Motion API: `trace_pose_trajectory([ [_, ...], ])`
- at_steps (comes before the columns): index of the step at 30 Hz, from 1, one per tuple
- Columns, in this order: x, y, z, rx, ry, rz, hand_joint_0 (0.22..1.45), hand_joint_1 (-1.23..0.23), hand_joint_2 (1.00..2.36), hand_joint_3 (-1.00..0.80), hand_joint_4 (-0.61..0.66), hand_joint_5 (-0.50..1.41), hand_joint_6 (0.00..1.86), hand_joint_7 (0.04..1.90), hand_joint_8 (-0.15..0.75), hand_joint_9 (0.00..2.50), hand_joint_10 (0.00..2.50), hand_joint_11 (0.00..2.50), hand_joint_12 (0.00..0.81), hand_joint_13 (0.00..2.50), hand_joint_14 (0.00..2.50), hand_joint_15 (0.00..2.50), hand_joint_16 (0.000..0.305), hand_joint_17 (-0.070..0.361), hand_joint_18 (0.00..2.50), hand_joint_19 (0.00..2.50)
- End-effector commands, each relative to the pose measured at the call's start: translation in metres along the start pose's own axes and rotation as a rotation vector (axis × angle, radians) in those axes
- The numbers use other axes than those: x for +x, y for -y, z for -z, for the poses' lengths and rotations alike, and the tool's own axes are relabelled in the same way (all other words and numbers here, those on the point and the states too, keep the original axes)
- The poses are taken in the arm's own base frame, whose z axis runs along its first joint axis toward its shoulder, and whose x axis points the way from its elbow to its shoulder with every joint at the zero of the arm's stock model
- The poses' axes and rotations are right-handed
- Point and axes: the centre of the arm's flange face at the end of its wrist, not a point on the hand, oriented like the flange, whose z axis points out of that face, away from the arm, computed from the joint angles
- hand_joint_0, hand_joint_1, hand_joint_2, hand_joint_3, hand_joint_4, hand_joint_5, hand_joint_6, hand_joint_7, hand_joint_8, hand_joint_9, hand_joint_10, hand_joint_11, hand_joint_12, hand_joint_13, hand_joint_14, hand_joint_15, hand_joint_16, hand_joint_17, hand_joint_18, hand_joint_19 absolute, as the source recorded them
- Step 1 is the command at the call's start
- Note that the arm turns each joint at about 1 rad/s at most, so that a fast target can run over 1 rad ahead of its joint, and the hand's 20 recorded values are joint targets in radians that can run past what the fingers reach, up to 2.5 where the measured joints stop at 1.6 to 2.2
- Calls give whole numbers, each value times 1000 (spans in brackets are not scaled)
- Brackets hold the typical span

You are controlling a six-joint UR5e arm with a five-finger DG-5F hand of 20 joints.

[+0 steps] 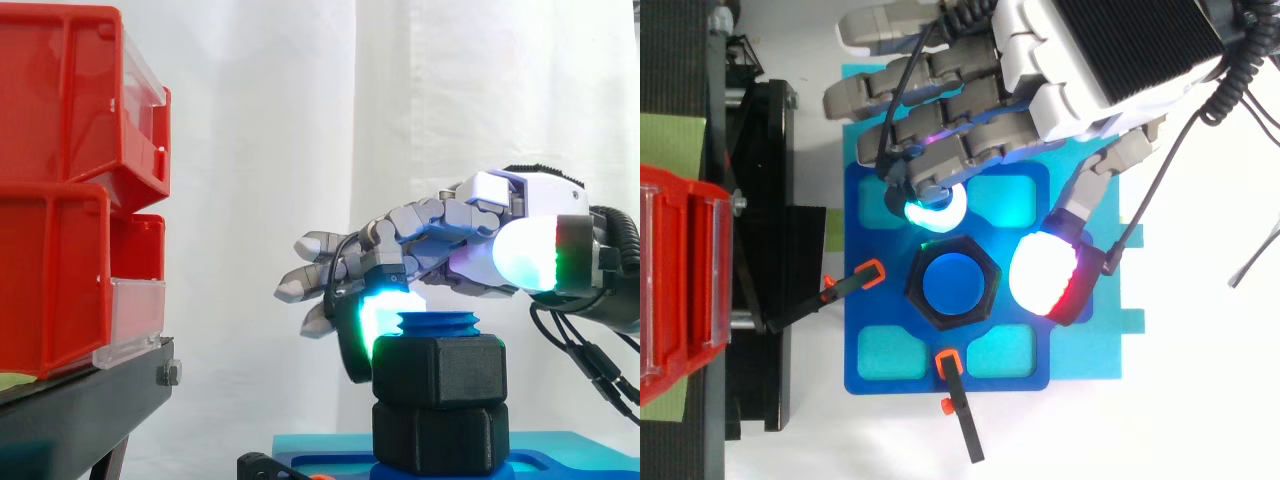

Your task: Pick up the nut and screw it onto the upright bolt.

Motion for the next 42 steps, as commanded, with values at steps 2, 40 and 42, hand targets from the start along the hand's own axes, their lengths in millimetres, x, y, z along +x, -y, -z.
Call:
trace_pose_trajectory([
  [2,-9,4,0,-27,13,21,482,-237,1000,-500,268,-143,503,875,258,618,0,0,311,299,0,0,39,87,0,0],
  [40,20,-20,-16,1,-3,-35,443,-40,1000,-500,214,-176,502,727,251,464,0,0,346,168,0,0,48,109,0,0],
  [42,23,-21,-16,6,6,-34,431,-23,1000,-500,217,-176,502,724,254,458,0,0,354,158,0,0,50,112,0,0],
])
